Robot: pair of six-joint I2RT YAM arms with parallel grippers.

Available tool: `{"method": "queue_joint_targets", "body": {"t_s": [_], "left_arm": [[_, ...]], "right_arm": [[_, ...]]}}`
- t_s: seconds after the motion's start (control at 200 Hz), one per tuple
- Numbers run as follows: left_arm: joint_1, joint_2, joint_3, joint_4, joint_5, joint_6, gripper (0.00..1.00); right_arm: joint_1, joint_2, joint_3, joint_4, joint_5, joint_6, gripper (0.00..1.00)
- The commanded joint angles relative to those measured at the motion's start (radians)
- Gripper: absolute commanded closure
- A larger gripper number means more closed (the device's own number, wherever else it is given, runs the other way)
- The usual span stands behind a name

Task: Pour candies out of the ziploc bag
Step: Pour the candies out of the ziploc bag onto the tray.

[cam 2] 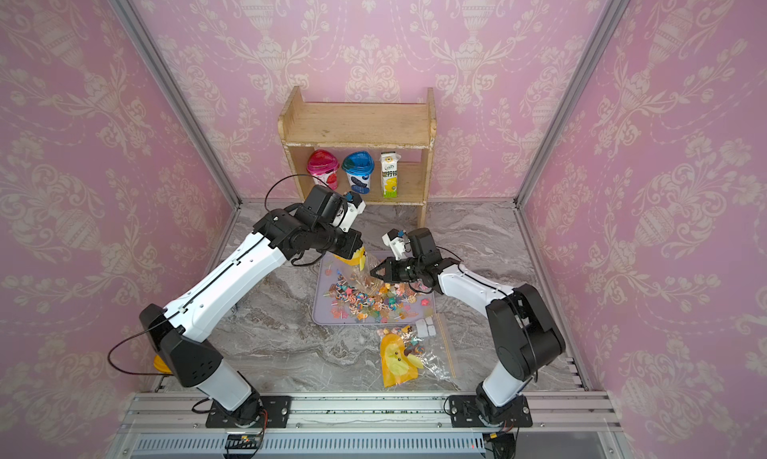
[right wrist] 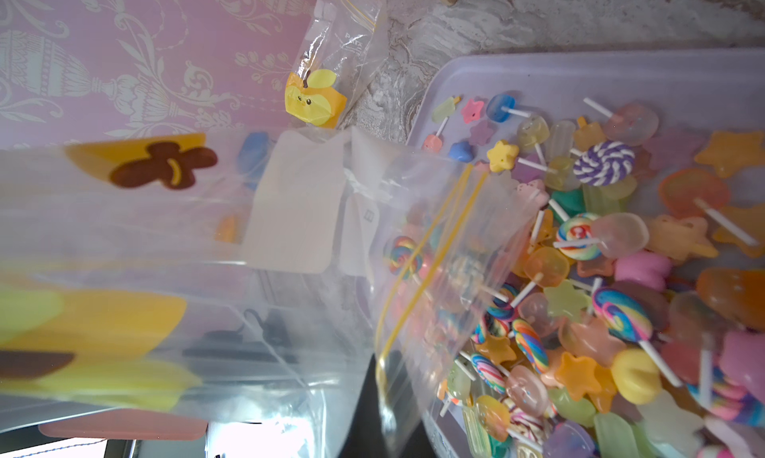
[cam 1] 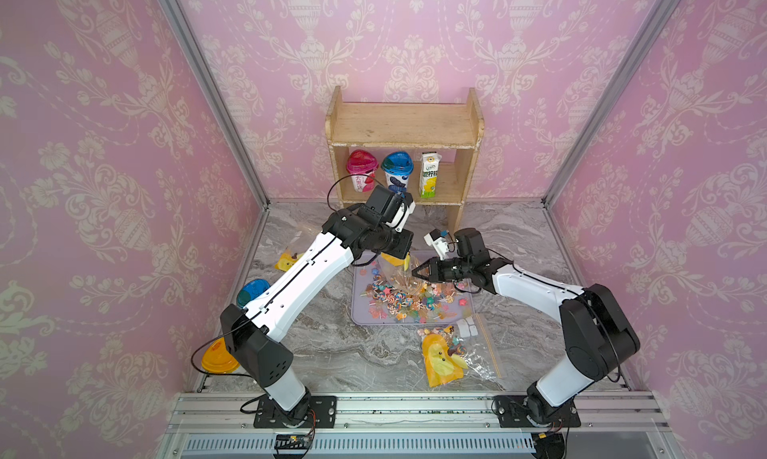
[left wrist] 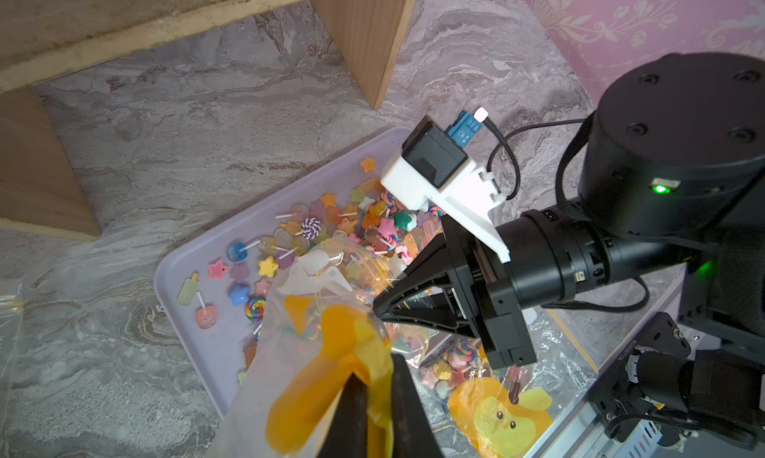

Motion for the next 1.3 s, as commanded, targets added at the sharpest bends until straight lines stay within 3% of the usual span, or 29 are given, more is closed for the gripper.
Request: {"method": "queue_joint_targets", "body": {"t_s": [0.0,0.08,0.2,0.756,0.996,1.156,1.296], "left_arm": [[0.006,-0.045,0.011,0.079,0.002,0.036,1.0],[0.006,-0.045,0.003,0.06,-0.003,0.045,1.0],[0.008,-0.048,-0.003,0.037,-0.013,0.059,1.0],[0.01,-0.009,-0.016,-0.036,0.017,0.095,1.0],[0.008,0.029,-0.05,-0.039,0.031,0.093,1.0],[-0.005,0.058,-0.07,-0.048,-0.012,0.1,0.9],[-0.026,0.072,-0.087,-0.054,-0.051,0.103,0.63]], "right_arm": [[-0.011,0.039,-0.051,-0.175,0.091,-0.005,0.92],[-0.015,0.028,-0.051,-0.187,0.097,-0.01,0.86],[-0.018,0.013,-0.053,-0.202,0.11,-0.018,0.69],[-0.023,-0.158,-0.053,-0.356,0.224,-0.082,0.67],[-0.027,-0.229,-0.084,-0.386,0.265,-0.101,0.58],[-0.026,-0.224,-0.088,-0.373,0.267,-0.094,0.58],[-0.026,-0.217,-0.088,-0.367,0.265,-0.093,0.58]]}}
